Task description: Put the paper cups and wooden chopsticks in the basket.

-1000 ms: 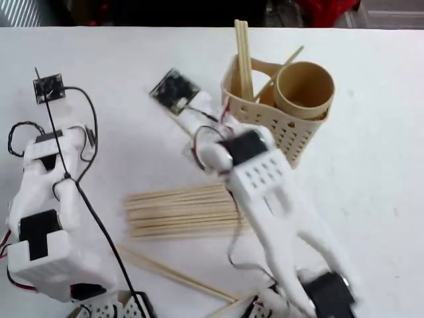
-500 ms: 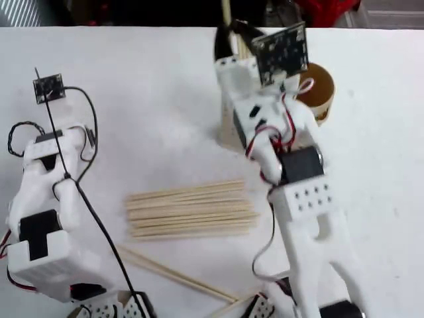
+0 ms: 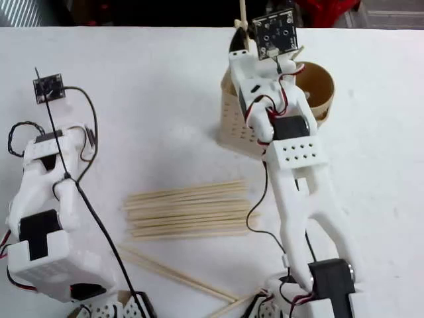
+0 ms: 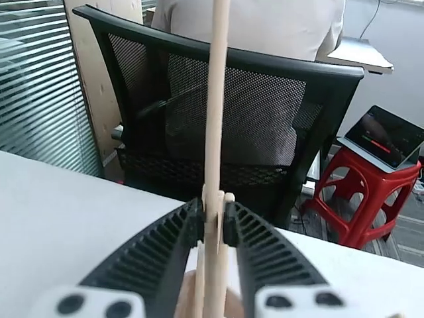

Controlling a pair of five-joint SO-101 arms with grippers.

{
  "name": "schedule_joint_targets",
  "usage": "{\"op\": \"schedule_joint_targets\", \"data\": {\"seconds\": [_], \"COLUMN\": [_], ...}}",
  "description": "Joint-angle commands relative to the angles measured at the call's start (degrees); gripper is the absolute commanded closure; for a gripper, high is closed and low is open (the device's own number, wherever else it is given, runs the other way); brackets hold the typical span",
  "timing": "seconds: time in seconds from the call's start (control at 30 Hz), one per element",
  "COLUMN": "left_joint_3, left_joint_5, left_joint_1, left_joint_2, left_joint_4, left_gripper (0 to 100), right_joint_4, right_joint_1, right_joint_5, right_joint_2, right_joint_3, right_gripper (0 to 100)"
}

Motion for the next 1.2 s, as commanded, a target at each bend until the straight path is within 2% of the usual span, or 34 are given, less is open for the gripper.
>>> {"op": "schedule_joint_targets", "data": {"seconds": [0.0,0.17,0.43,0.53,0.7,0.8,0.9,1.07,1.17], "left_joint_3": [0.1,0.1,0.1,-0.1,-1.2,-6.9,-16.3,-32.8,-37.3], "left_joint_5": [-0.7,-0.7,-0.7,-0.7,-3.0,-10.8,-19.1,-36.1,-43.3], "left_joint_1": [-0.3,-0.3,0.6,2.2,4.6,8.3,12.4,20.8,26.1], "left_joint_2": [-2.4,-2.4,-2.4,-2.5,-3.0,-3.0,-2.9,-2.6,-2.6], "left_joint_4": [-1.2,-1.3,-1.4,-1.4,1.1,11.0,26.3,52.6,60.2], "left_gripper": [87,87,87,87,87,87,87,86,86], "right_joint_4": [2.7,11.3,48.7,58.6,72.9,77.1,77.4,68.3,60.7], "right_joint_1": [0.0,0.0,0.4,0.0,0.5,0.0,0.0,0.5,0.5], "right_joint_5": [-0.4,0.1,0.5,5.6,12.8,15.2,17.2,20.1,20.1], "right_joint_2": [-3.2,-10.4,-28.7,-32.8,-34.6,-34.9,-34.9,-35.1,-35.1], "right_joint_3": [-0.5,-0.5,-0.5,-0.6,0.6,4.9,12.0,27.8,36.6], "right_gripper": [80.0,83.0,95.0,97.5,95.6,95.7,96.0,96.0,95.8]}}
